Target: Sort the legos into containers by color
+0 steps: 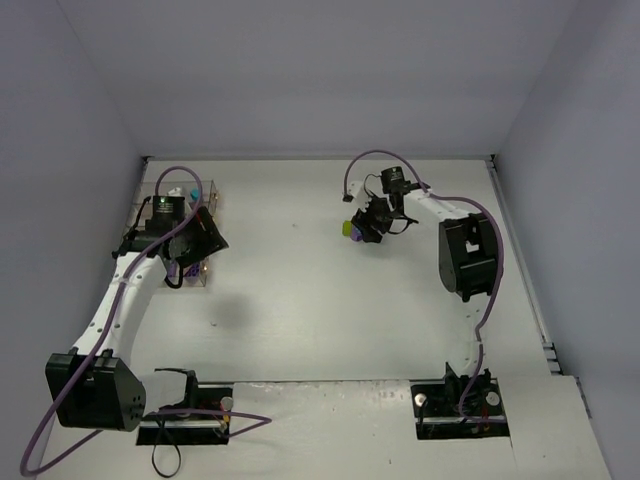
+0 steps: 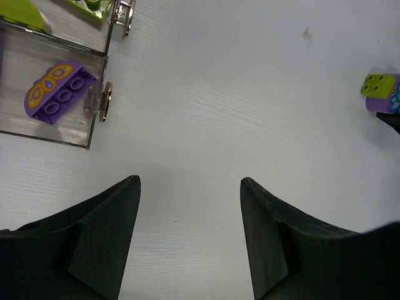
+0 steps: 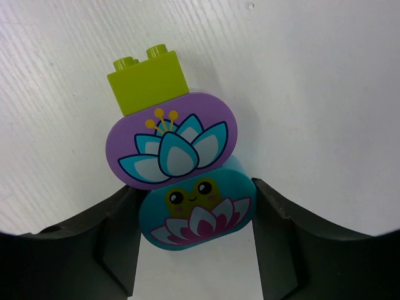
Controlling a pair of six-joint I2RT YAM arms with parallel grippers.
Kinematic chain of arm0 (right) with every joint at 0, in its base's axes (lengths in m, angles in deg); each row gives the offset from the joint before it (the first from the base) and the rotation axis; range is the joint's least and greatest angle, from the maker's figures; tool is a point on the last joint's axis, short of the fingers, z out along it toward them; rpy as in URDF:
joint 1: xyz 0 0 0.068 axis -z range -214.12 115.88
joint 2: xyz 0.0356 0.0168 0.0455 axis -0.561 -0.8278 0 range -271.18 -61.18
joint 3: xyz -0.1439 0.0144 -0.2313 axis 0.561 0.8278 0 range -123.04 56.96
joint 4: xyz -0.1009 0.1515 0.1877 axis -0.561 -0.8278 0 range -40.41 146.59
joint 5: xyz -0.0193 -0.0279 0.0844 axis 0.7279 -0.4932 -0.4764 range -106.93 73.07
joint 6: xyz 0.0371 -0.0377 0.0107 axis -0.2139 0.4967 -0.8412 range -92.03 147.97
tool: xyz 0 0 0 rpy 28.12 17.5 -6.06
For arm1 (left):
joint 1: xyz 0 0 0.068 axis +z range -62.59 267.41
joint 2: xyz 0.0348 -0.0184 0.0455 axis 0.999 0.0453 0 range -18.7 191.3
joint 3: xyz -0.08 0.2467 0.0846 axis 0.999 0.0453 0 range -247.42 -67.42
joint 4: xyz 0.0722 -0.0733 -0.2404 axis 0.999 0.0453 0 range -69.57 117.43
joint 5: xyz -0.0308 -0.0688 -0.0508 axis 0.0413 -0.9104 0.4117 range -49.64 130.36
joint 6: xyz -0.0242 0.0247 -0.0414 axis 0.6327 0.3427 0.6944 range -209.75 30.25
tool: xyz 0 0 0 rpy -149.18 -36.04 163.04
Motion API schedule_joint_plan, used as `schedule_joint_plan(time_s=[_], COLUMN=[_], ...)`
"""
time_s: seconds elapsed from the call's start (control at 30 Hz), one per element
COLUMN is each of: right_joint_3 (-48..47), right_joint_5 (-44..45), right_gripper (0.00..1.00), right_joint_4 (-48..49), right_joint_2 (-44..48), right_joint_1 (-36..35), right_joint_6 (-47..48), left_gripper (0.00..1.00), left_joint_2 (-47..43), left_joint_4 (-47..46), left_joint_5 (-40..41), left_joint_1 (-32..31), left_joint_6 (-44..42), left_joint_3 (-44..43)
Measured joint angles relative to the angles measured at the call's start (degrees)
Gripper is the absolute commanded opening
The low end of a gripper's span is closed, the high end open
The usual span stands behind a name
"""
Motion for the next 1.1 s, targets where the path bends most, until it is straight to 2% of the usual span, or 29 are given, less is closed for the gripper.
schedule_joint_plan(time_s=[0.07,0.1,0.17,0.43,0.63,0.83,1.1], right_joint_3=[0.8,1.1,1.9,10.6,20.7,27.9,32.7], right_joint_5=[-0.7,-0.5,0.2,1.6,1.5,2.1,2.6], right_gripper=[0.22,0.08,0.00,0.00,0.00,0.00,0.00], right_joint_4=[0.6,0.9,1.8,6.7,10.4,19.6,27.5], right_joint_2=[0.3,0.5,1.0,6.9,16.4,27.3,34.6], right_joint_1=[-0.2,-0.4,-1.0,-9.1,-14.8,-18.9,-22.9], right_joint_6=[-1.3,-1.8,-3.2,-12.9,-18.2,-22.1,-25.6], left_gripper=[0.58,0.58,0.58,0.58,0.58,0.59,0.58], left_joint_2=[0.0,0.1,0.3,2.3,3.1,4.5,5.1], left_joint_4=[-0.1,-0.1,-0.2,-1.7,-7.0,-14.3,-17.7], left_joint_5=[-0.3,-0.5,-0.8,-4.9,-15.0,-26.3,-33.7], left_joint_1=[0.0,0.0,-0.1,-2.3,-4.0,-5.8,-9.7], left_joint_6=[0.0,0.0,0.0,-0.2,0.3,1.4,0.9], left_joint_3=[0.0,0.0,0.0,-0.7,-1.0,-0.9,-0.9])
